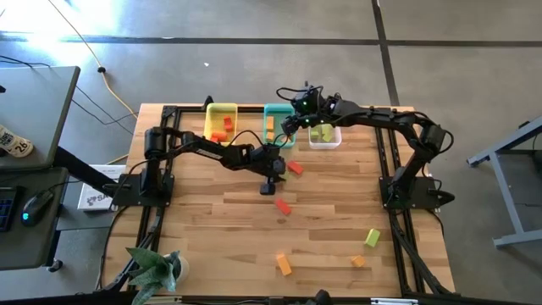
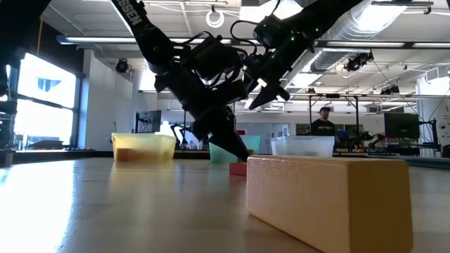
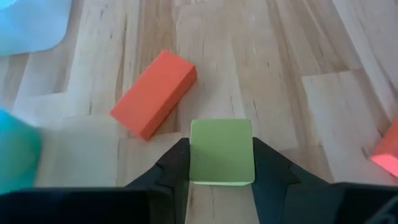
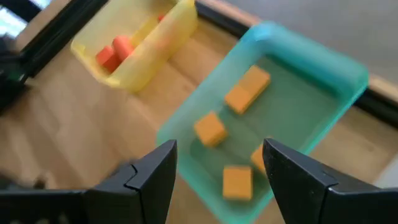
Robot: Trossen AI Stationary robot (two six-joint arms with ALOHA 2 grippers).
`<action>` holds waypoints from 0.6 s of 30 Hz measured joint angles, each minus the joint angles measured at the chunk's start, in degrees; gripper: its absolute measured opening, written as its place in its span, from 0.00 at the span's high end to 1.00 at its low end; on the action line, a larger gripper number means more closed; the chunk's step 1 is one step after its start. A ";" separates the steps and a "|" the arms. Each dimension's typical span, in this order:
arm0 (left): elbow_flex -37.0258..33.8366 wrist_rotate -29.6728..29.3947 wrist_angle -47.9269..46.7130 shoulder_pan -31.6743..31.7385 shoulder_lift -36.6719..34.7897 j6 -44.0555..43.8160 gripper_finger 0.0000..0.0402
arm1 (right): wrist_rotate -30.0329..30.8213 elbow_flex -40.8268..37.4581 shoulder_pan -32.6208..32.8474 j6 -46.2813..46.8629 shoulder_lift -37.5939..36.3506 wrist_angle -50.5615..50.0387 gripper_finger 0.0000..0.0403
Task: Sort & place blocks by color
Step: Put the green block into the transparent bin
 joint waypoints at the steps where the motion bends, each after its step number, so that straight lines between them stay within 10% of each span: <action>1: 0.00 -0.08 -0.64 0.15 -0.64 -0.16 0.75 | -1.12 0.00 -0.28 -0.14 -0.46 -0.88 0.44; 18: 0.00 -0.59 -2.89 4.99 -18.33 -4.40 0.75 | -16.52 0.00 -1.85 1.59 -14.03 -9.16 0.44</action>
